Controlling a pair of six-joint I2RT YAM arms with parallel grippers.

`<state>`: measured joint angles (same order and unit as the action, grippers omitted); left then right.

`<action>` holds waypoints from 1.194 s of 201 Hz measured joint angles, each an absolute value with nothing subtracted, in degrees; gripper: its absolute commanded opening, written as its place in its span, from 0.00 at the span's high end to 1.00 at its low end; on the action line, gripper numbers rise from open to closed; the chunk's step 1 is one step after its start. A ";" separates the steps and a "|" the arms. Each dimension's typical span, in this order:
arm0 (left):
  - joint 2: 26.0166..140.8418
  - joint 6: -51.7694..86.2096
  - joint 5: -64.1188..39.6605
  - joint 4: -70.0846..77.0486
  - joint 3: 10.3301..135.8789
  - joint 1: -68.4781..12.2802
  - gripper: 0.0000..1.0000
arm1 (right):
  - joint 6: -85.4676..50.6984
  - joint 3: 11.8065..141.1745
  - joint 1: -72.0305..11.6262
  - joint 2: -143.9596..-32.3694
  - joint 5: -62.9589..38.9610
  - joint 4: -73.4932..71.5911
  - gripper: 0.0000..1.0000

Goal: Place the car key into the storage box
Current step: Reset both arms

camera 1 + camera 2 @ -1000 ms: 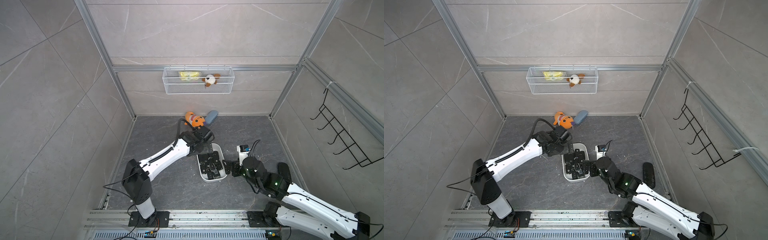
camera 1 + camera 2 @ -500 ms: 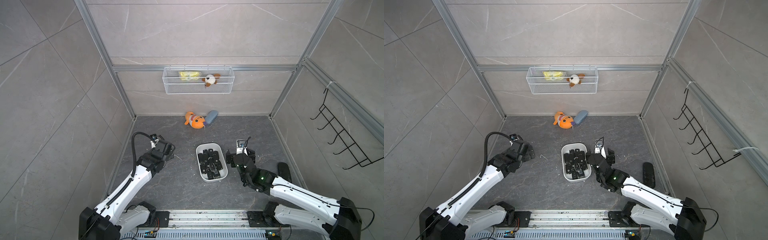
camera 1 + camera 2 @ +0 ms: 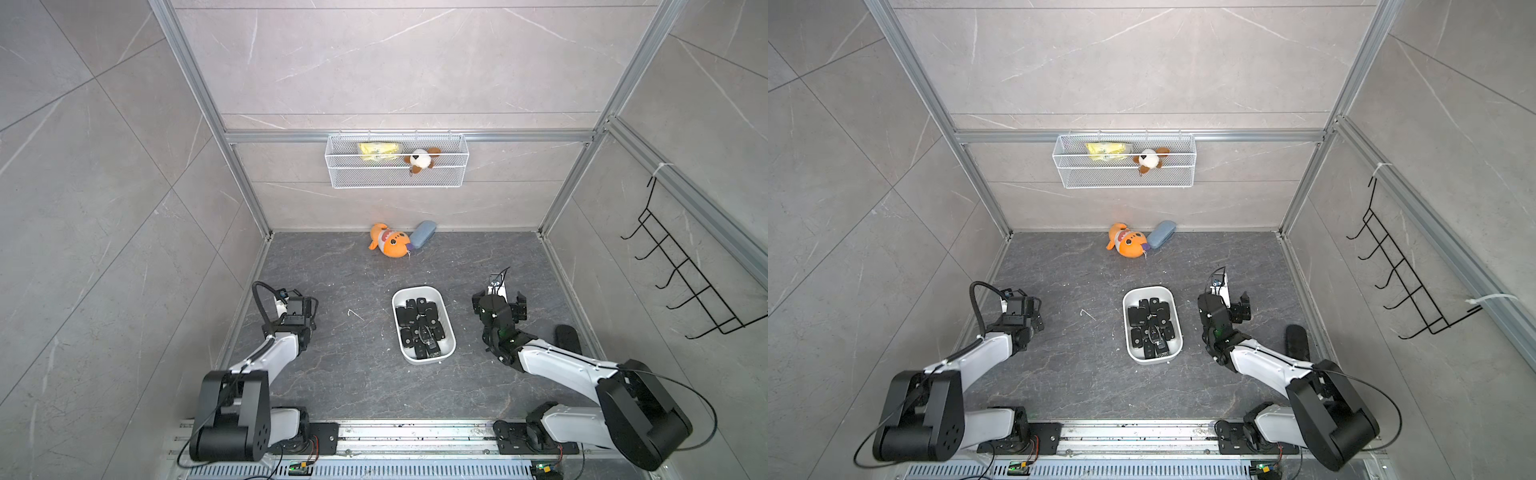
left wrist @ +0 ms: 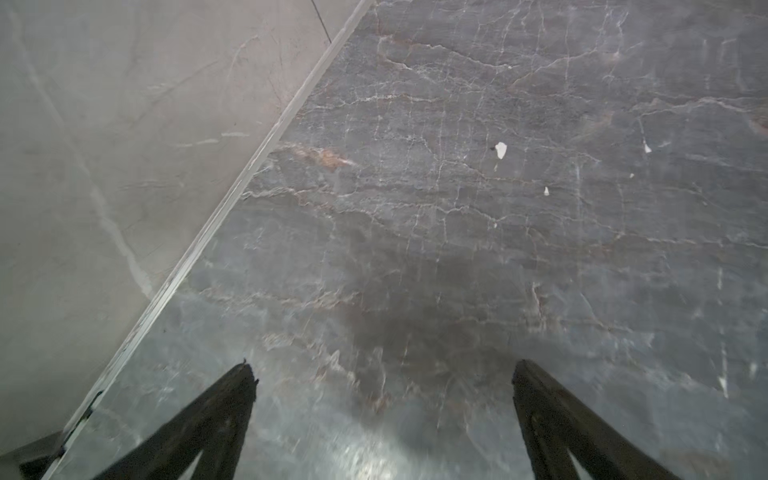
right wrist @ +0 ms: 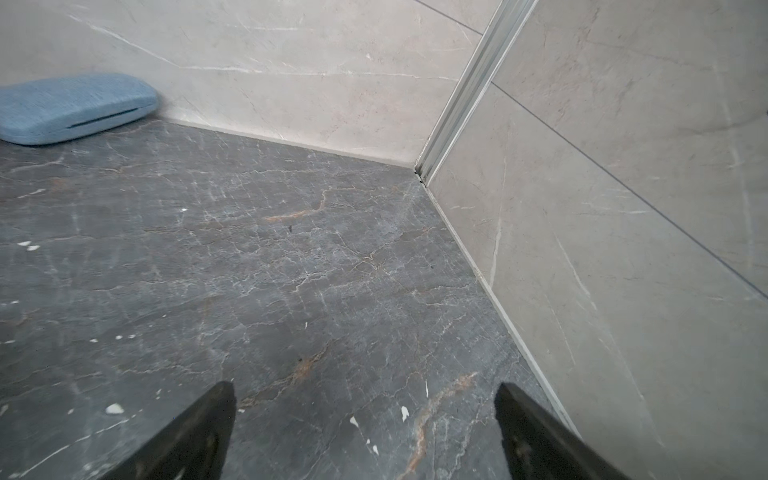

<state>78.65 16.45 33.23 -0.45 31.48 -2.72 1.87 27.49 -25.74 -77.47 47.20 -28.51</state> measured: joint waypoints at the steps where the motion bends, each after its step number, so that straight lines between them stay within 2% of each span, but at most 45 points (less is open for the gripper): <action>1: 78.87 16.36 33.12 -0.21 31.53 -2.70 0.00 | 2.00 27.35 -25.45 -77.78 47.05 -28.93 0.00; 44: 85.01 9.76 29.56 15.38 31.99 -2.24 0.00 | 3.07 24.69 -17.96 -85.89 38.26 -39.48 0.00; 127: 85.08 4.12 15.09 38.44 20.91 0.34 0.00 | 1.30 16.97 -10.85 -87.02 21.15 -54.78 0.01; 161: 85.93 3.36 11.79 43.05 20.25 0.78 0.00 | 1.02 17.69 -10.20 -87.37 18.57 -54.76 0.00; 240: 85.93 2.94 11.14 46.37 20.23 0.80 0.00 | 0.86 17.98 -9.72 -87.55 17.08 -55.11 0.00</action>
